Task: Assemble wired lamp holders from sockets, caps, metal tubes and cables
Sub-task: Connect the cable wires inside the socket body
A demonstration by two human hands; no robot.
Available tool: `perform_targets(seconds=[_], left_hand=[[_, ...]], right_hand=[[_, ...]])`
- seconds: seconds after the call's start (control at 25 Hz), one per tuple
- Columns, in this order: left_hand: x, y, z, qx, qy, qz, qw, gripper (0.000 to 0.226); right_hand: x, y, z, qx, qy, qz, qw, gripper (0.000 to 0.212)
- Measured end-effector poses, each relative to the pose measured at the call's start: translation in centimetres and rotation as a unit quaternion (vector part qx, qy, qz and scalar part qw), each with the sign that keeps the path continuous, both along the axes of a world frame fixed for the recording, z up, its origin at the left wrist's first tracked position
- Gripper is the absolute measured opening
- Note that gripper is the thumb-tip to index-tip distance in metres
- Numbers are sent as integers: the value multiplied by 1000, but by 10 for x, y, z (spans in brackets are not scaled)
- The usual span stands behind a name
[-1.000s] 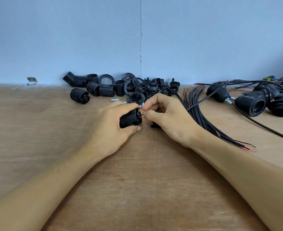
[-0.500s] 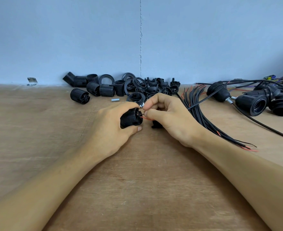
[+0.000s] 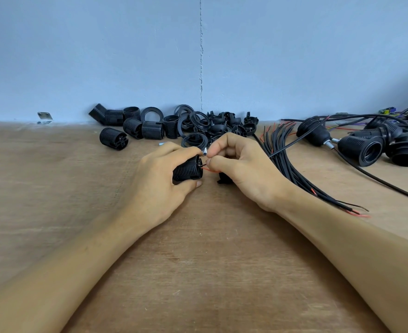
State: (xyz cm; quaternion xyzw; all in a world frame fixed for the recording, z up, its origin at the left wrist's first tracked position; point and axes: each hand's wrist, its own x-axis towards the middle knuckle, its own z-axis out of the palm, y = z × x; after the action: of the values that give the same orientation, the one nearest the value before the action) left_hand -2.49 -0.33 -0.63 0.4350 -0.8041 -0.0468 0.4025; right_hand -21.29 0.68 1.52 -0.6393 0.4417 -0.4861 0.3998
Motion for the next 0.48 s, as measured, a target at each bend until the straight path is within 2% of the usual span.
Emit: perform_targets(seconds=[0.24,0.48], left_hand=[[0,1,2,16,13,-15,1000,41],[-1,2,2,38,14,-8,999,44]], right_hand=[[1,1,0,-7,10,-7,1000,11],[-1,0,1,4,-1,-12,1000,13]])
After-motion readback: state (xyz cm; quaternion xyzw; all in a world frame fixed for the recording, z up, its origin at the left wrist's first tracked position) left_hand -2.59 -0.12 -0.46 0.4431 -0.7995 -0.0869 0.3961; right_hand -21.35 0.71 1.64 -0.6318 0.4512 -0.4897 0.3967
